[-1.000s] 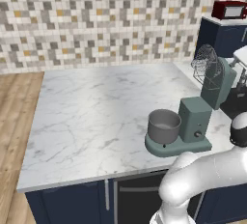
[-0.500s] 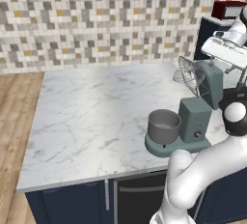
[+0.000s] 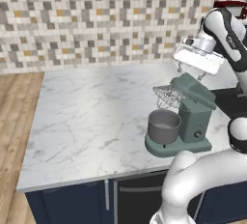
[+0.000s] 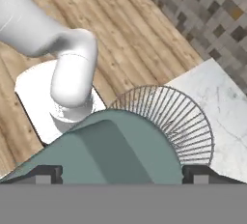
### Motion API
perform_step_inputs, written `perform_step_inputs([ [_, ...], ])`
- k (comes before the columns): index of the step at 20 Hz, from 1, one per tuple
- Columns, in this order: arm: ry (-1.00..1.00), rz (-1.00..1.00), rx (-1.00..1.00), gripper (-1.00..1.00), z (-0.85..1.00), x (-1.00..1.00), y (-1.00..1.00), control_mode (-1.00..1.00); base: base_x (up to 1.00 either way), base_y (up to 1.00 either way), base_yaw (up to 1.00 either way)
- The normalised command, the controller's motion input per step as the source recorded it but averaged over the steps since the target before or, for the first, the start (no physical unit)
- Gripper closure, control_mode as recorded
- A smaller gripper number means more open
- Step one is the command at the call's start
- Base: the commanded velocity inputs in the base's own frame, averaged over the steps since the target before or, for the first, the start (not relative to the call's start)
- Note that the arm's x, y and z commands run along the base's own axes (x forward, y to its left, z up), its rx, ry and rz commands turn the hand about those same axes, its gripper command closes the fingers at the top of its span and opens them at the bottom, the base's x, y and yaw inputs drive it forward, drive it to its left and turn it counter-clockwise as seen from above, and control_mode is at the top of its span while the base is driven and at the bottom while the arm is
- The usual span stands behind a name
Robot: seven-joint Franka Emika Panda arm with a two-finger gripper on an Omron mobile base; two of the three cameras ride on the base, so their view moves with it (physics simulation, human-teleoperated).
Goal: Close the stand mixer head.
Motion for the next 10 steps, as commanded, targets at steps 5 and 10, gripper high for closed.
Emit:
perform_step_inputs([
  [5, -0.52, 0.02, -0.04, -1.00, 0.27, -0.42, 1.00, -1.00, 0.00, 0.00, 0.00],
  [10, -0.30, 0.02, -0.12, -1.00, 0.42, -0.25, 0.34, -1.00, 0.00, 0.00, 0.00],
])
